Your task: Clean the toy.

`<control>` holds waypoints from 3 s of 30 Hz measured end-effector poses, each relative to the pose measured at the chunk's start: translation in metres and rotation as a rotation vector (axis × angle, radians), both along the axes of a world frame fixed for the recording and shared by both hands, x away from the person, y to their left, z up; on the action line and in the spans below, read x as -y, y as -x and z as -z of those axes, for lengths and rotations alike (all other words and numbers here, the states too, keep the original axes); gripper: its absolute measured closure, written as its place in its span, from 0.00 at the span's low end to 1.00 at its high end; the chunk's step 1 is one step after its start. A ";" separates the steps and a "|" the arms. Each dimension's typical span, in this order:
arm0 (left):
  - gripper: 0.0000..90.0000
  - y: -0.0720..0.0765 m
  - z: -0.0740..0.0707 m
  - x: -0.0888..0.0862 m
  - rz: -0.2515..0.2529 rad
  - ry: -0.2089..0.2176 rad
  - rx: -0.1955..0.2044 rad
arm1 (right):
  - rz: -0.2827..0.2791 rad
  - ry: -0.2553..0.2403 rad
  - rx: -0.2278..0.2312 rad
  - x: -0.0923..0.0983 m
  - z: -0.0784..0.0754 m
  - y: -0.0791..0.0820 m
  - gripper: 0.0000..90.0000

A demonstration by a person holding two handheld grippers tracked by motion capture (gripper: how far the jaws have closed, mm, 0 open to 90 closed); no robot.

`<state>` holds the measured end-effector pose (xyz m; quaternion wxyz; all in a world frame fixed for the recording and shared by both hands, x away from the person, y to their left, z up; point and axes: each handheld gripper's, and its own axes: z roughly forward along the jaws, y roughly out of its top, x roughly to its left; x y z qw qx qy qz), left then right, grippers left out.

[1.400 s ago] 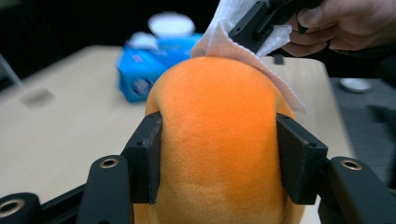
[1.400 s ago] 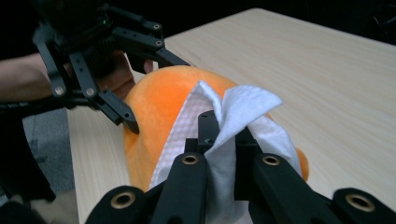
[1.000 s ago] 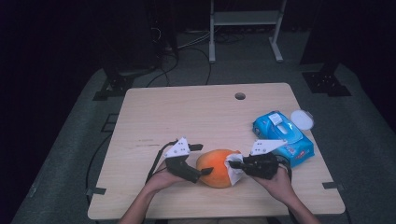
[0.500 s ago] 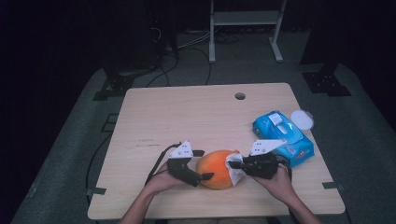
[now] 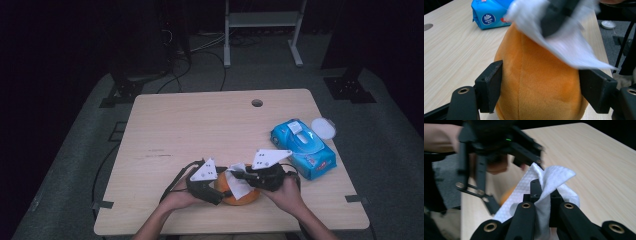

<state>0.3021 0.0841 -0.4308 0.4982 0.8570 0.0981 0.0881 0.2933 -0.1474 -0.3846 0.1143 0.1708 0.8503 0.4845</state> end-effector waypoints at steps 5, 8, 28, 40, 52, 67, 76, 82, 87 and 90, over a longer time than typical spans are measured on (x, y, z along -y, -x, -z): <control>0.24 -0.005 0.001 -0.005 -0.010 0.028 -0.042 | 0.063 -0.015 -0.016 0.023 0.004 -0.005 0.95; 0.12 -0.010 0.002 -0.006 -0.028 0.060 -0.111 | 0.077 -0.026 -0.032 0.031 0.009 -0.005 0.95; 0.29 -0.007 0.001 -0.002 -0.049 0.035 -0.082 | 0.015 0.072 0.070 -0.007 -0.003 0.004 0.95; 0.31 0.002 -0.003 0.011 -0.067 0.007 -0.027 | -0.050 0.035 0.011 -0.014 0.004 0.008 0.96; 0.33 0.002 0.003 0.003 -0.054 0.011 -0.023 | 0.067 0.055 0.022 0.001 -0.002 -0.011 0.96; 0.33 0.005 0.006 0.000 -0.020 -0.015 -0.004 | 0.028 0.063 0.012 -0.005 0.000 -0.006 0.96; 0.32 0.008 0.005 0.006 -0.008 -0.024 0.035 | 0.079 0.013 -0.040 0.021 0.006 -0.010 0.96; 0.32 0.013 0.006 0.007 0.013 -0.040 0.079 | 0.023 -0.007 -0.058 0.001 0.008 -0.010 0.96; 0.34 0.007 0.008 0.000 -0.002 -0.020 0.023 | 0.040 0.004 -0.049 0.010 0.005 -0.012 0.96; 0.34 0.005 0.010 -0.003 -0.003 -0.011 0.004 | 0.064 -0.016 -0.062 0.023 0.007 -0.012 0.96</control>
